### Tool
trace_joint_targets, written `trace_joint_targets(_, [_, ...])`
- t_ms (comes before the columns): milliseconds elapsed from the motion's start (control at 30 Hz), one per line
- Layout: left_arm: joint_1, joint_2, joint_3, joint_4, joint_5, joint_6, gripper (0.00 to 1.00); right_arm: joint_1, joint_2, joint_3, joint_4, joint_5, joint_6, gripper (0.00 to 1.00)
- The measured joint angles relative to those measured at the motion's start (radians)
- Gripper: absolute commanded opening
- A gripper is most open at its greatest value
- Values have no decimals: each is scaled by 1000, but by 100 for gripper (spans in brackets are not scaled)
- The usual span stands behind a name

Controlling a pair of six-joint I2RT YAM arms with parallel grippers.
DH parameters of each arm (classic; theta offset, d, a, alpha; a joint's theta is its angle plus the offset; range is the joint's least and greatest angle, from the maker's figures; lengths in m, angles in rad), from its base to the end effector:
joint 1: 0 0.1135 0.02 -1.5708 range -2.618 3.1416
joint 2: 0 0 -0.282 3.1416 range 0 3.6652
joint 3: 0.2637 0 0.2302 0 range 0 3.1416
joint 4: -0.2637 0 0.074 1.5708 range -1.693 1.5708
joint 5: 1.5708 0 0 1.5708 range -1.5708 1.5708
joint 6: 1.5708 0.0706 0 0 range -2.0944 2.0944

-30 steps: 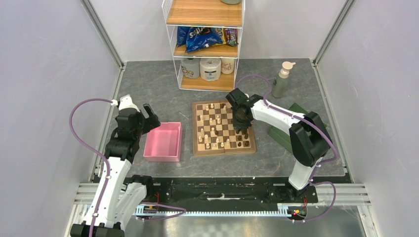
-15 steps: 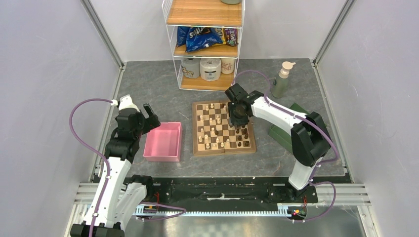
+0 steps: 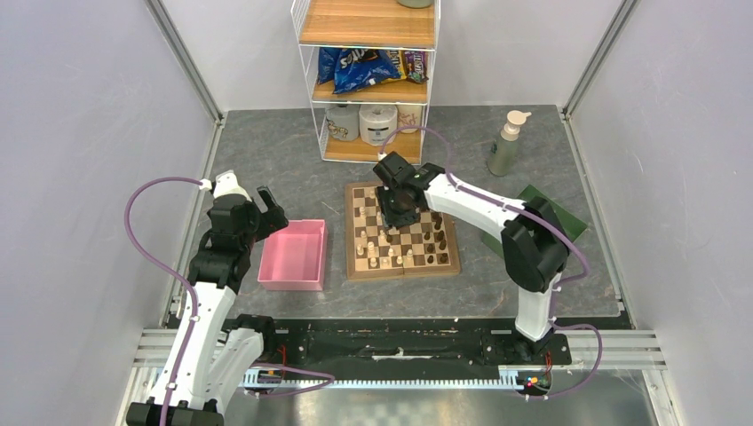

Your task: Set up the chess pieces on the board

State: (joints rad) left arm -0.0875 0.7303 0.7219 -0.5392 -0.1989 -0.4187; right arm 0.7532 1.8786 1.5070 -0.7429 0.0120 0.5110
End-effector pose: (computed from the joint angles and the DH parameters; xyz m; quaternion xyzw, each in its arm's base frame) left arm 0.1556 0.0004 0.2852 -0.1910 0.8478 -0.0382 0.4933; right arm 0.2909 0.2716 0.2277 -0.1163 0.9671 0.1289 0.1859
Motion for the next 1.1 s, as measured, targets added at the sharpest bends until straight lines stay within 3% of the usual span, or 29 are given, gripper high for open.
trace_joint_targets(600, [0, 0, 0, 0, 0, 0, 99, 18, 79, 7, -3, -12, 1, 36])
trace_joint_targets(867, [0, 0, 0, 0, 0, 0, 99, 20, 84, 7, -3, -22, 1, 20])
trace_joint_targets(1100, [0, 0, 0, 0, 0, 0, 99, 20, 80, 6, -6, -5, 2, 18])
